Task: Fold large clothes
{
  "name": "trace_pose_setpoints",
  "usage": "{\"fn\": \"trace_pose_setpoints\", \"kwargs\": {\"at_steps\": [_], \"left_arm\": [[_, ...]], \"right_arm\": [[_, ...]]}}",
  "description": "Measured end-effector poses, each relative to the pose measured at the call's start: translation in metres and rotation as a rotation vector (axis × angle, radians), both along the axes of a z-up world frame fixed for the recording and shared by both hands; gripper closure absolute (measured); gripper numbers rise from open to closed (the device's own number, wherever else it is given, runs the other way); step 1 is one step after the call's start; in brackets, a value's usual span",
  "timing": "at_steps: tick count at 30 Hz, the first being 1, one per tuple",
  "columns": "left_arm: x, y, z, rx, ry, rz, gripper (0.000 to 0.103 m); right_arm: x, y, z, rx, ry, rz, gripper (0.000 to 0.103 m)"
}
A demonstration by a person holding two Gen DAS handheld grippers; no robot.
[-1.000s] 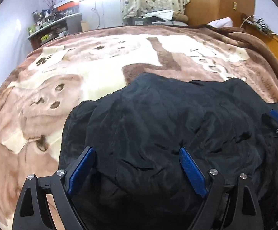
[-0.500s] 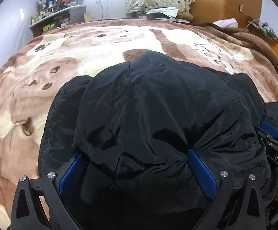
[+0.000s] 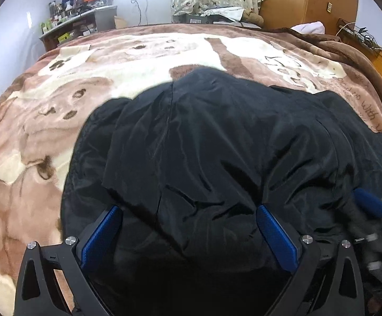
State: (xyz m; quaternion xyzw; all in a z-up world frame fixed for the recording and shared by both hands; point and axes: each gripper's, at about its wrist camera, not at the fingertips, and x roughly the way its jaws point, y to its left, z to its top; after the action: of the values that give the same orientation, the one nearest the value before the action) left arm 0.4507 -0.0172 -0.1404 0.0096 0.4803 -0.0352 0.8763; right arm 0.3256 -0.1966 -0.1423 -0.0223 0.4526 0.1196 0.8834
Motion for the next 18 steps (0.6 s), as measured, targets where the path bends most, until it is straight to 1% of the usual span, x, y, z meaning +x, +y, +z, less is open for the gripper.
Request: {"fn": "trace_pose_setpoints", "kwargs": {"at_steps": [2,5,7,10,12,14,16,18], "left_arm": [[-0.002,-0.003,-0.003,0.024,-0.018,-0.007,0.0],[-0.001,-0.003,-0.006,0.016,-0.019,0.001,0.0],[0.0,-0.005,-0.008,0.024,-0.021,-0.001,0.0],[-0.001,-0.004,-0.009,0.016,-0.02,0.007,0.0],[-0.001,-0.004,-0.007,0.018,-0.01,0.007,0.0],[-0.004,-0.003,-0.002,0.011,0.016,-0.001,0.0],[-0.01,0.003,0.007,-0.015,0.04,-0.015,0.0],[-0.021,0.013,0.02,-0.038,0.023,-0.002,0.0]], "right_arm": [[0.006,0.0,-0.009,0.018,0.029,-0.028,0.052],[0.009,0.0,-0.015,0.003,0.033,-0.008,0.051],[0.01,-0.003,-0.018,0.015,0.038,-0.016,0.051],[0.008,0.003,-0.019,-0.024,0.023,-0.022,0.051],[0.009,0.004,-0.02,-0.033,0.026,-0.031,0.051],[0.007,0.003,-0.017,-0.027,0.032,-0.041,0.051],[0.005,0.003,-0.011,-0.018,0.026,-0.044,0.051],[-0.001,-0.003,0.002,0.017,0.019,-0.071,0.051]]}}
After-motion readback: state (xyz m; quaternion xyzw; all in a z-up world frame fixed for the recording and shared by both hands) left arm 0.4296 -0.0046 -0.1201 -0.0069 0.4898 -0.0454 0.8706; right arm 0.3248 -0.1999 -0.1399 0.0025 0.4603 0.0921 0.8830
